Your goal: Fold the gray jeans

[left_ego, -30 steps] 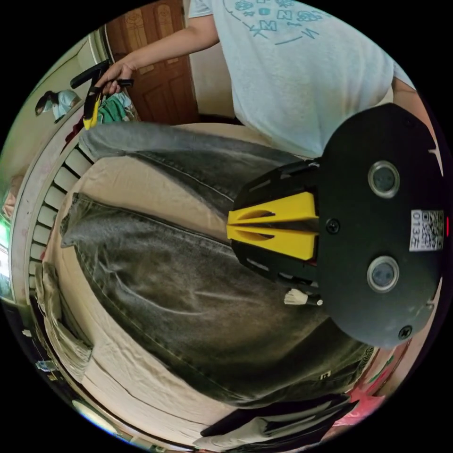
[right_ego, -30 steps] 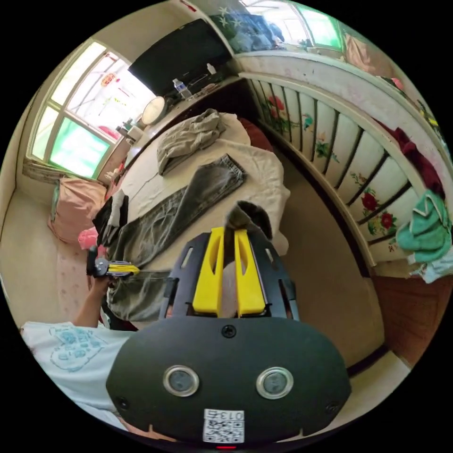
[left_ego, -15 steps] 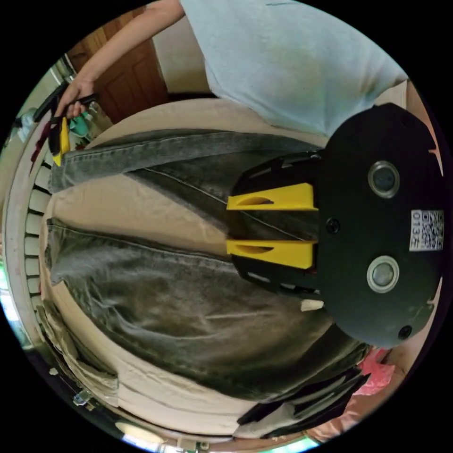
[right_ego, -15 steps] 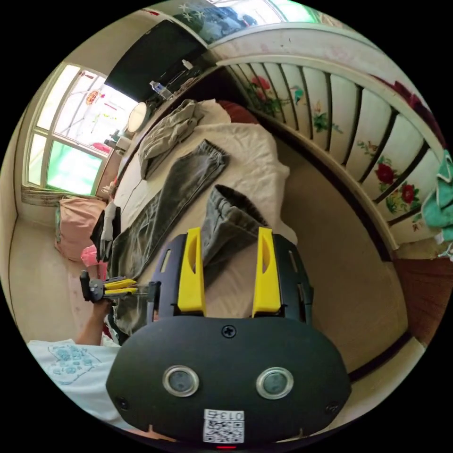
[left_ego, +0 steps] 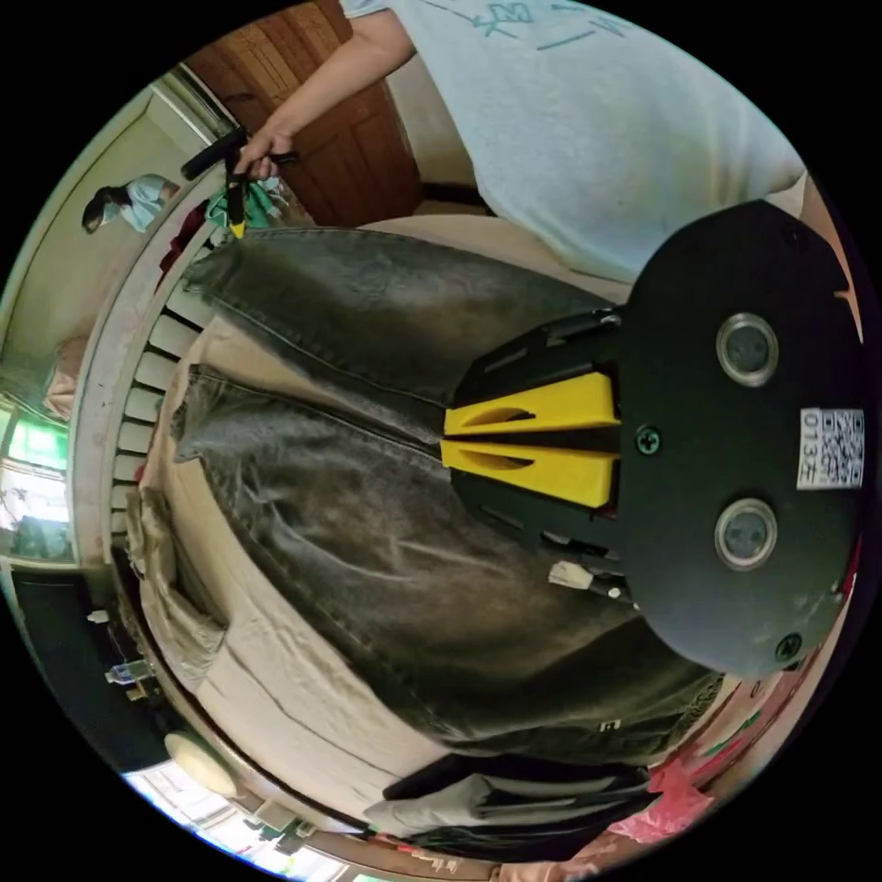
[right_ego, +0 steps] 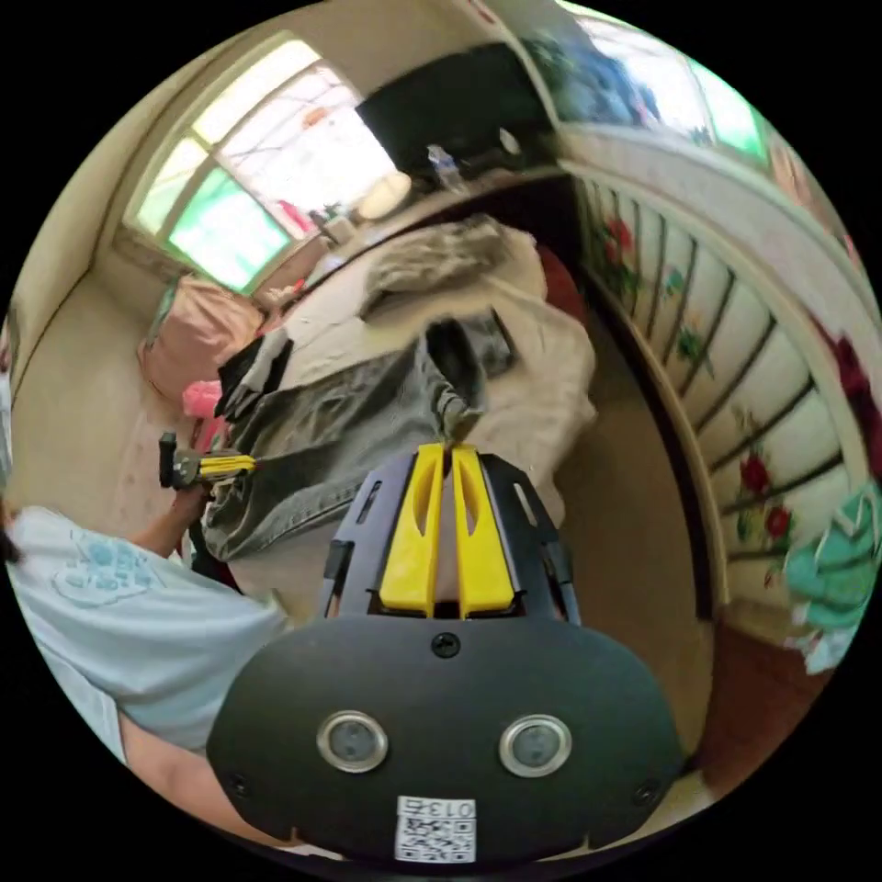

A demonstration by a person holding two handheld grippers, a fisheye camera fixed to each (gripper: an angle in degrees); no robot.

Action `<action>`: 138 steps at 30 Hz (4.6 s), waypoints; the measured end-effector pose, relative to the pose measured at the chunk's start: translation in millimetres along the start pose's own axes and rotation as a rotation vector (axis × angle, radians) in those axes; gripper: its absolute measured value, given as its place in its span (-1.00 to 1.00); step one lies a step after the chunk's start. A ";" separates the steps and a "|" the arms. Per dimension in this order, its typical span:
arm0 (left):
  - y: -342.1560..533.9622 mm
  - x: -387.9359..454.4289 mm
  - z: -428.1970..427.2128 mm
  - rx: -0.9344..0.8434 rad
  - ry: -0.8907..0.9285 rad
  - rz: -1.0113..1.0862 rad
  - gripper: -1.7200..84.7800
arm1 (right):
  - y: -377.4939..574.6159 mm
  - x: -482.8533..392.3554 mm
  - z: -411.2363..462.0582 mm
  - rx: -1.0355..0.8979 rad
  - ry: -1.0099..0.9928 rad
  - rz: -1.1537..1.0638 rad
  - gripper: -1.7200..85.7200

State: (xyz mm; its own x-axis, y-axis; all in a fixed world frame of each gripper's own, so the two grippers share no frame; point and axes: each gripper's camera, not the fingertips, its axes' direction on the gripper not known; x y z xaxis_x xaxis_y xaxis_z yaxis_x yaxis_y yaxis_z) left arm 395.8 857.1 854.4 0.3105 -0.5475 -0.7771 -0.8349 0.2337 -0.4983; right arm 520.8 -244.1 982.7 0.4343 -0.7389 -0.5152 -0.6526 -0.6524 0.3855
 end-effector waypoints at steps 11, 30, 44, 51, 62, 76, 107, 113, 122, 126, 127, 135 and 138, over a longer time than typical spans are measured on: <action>16.6 -11.2 -36.8 0.074 -0.033 -0.103 -0.95 | 13.5 -4.7 15.7 0.088 0.208 0.193 -0.78; 59.8 -21.3 -92.2 0.126 -0.296 -0.255 -0.94 | -90.6 -126.8 129.6 0.264 0.497 -0.219 -0.80; -113.7 -122.6 -62.5 -0.100 -0.129 -0.007 -0.84 | -268.0 -128.2 253.5 -0.103 0.427 -0.377 -0.85; -118.2 -105.4 -102.5 -0.085 -0.196 0.028 -0.96 | -271.8 -159.2 246.9 -0.023 0.570 -0.488 -0.89; -106.2 -116.3 -164.9 0.108 -0.229 -0.163 -0.96 | -273.2 -112.9 271.9 -0.037 0.571 -0.231 -0.82; 109.9 -97.9 -266.5 0.029 -0.474 -0.578 -0.97 | -263.8 -231.2 351.0 0.086 0.572 -0.589 -0.92; 175.6 -167.1 -296.8 -0.299 -0.368 -0.192 -0.84 | -376.9 -347.2 471.3 -0.458 0.405 -1.100 -0.74; 188.2 -160.9 -295.6 -0.294 -0.341 -0.260 -0.93 | -364.5 -348.7 471.8 -0.510 0.373 -1.147 -0.75; 206.2 -133.0 -294.3 -0.315 -0.365 -0.317 -0.96 | -343.6 -343.4 475.8 -0.567 0.291 -1.054 -0.92; 218.0 -118.9 -305.8 -0.283 -0.376 -0.381 -0.96 | -314.8 -351.9 471.1 -0.529 0.397 -1.064 -0.94; 221.5 -111.3 -312.7 -0.275 -0.391 -0.380 -0.96 | -310.9 -354.3 468.1 -0.521 0.412 -1.064 -0.94; 271.0 -31.4 -396.6 -0.034 -0.570 -0.435 -0.97 | -220.2 -383.0 347.5 -0.102 0.490 -1.073 -0.95; 294.5 28.1 -423.3 0.068 -0.680 -0.410 -0.96 | -163.3 -381.7 306.3 0.046 0.536 -1.045 -0.95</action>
State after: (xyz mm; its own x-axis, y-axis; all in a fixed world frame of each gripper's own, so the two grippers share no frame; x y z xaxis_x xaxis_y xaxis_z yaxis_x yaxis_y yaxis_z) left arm -33.8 570.5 848.7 0.8143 0.0050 -0.5804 -0.5716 0.1807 -0.8004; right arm 271.4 196.1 882.0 0.9705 0.1680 -0.1727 0.1586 -0.9851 -0.0670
